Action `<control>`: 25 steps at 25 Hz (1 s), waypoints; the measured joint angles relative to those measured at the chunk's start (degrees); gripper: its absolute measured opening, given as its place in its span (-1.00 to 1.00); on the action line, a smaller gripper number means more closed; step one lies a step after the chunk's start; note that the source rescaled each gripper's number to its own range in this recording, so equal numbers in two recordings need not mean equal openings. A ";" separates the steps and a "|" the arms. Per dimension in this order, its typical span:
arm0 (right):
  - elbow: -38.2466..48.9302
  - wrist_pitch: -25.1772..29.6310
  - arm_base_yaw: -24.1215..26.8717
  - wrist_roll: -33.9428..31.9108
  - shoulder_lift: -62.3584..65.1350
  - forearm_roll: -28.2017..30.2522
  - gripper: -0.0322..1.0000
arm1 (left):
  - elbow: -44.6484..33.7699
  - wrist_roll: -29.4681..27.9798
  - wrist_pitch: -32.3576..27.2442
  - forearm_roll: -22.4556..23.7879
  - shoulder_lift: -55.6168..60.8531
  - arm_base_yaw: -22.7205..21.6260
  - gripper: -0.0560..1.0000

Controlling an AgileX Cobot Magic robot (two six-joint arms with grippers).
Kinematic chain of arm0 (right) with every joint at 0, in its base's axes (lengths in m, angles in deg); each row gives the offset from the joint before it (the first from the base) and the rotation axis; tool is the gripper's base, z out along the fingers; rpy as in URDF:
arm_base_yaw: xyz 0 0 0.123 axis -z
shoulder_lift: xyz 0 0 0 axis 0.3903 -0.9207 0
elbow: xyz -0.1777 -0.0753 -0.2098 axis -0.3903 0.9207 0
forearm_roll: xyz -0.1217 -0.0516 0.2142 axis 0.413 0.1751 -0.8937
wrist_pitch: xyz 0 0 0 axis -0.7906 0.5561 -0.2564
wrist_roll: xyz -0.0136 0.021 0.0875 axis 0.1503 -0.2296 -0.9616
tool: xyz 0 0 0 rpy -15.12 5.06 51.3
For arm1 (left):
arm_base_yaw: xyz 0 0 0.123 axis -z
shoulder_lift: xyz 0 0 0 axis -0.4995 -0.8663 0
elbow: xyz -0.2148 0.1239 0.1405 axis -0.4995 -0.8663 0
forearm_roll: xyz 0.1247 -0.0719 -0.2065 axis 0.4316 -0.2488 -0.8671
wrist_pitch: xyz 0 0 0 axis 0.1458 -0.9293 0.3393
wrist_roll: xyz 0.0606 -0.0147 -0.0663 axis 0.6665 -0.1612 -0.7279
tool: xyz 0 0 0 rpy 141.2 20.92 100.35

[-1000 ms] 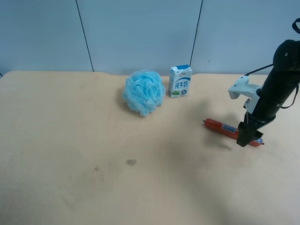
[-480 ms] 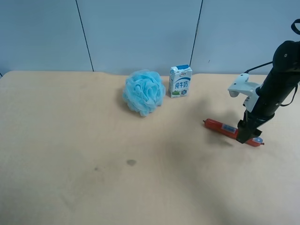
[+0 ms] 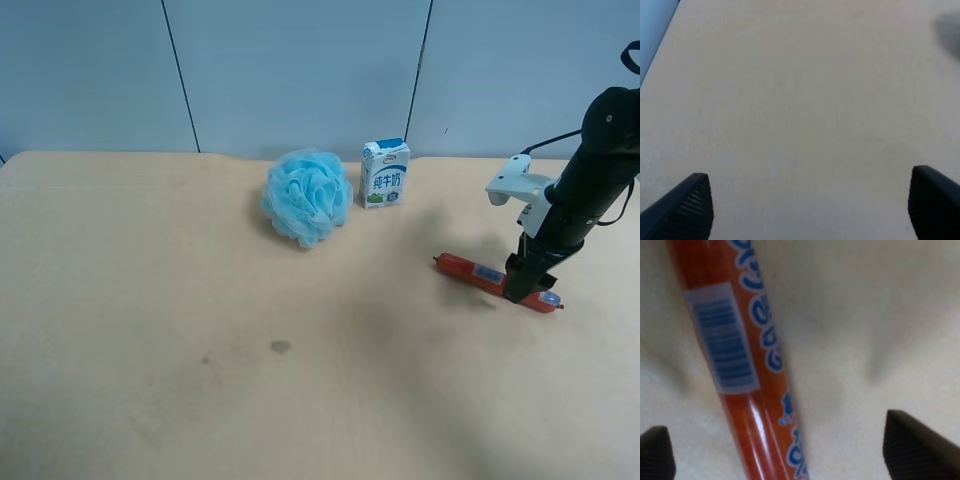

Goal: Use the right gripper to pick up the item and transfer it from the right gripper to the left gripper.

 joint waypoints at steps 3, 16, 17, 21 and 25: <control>0.00 0.00 0.00 0.00 0.00 -0.51 0.69 | 0.00 0.00 0.00 0.00 0.00 0.00 1.00; 0.00 -1.33 0.00 0.00 0.00 -1.03 0.69 | 0.00 0.00 0.00 0.00 0.00 0.00 1.00; 0.00 -1.33 0.00 0.00 0.00 -1.03 0.69 | 0.00 0.00 0.00 0.00 0.00 0.00 1.00; 0.00 -1.33 0.00 0.00 0.00 -1.03 0.69 | 0.00 0.00 0.00 -0.05 0.00 0.00 1.00; 0.00 -1.39 0.00 0.00 0.00 -2.20 0.69 | 0.00 0.00 0.00 -0.05 0.00 0.00 1.00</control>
